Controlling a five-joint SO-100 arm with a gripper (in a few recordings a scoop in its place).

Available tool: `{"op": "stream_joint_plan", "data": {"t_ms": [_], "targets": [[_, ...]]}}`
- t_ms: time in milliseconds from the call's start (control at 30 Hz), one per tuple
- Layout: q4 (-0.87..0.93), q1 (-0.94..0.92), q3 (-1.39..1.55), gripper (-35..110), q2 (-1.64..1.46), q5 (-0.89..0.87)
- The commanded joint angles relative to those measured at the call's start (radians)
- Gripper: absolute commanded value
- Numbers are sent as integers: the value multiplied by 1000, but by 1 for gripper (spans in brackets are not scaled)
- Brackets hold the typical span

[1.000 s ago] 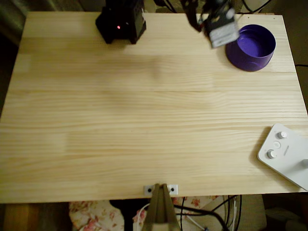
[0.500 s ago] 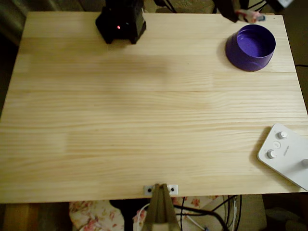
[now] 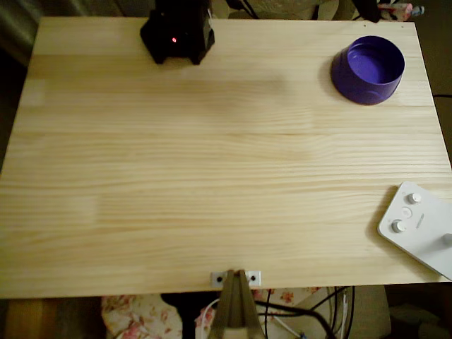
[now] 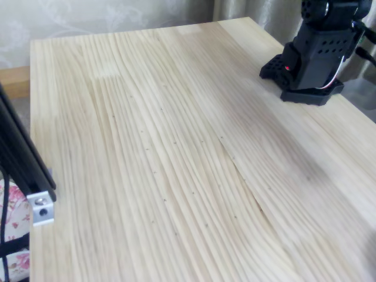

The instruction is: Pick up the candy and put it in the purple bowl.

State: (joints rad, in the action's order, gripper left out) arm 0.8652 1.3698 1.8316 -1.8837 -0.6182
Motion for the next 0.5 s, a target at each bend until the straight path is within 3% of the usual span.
{"op": "stream_joint_plan", "data": {"t_ms": [0, 467], "targets": [[-31, 14, -181, 2, 57, 14], [5, 38, -342, 3, 232, 51]]}}
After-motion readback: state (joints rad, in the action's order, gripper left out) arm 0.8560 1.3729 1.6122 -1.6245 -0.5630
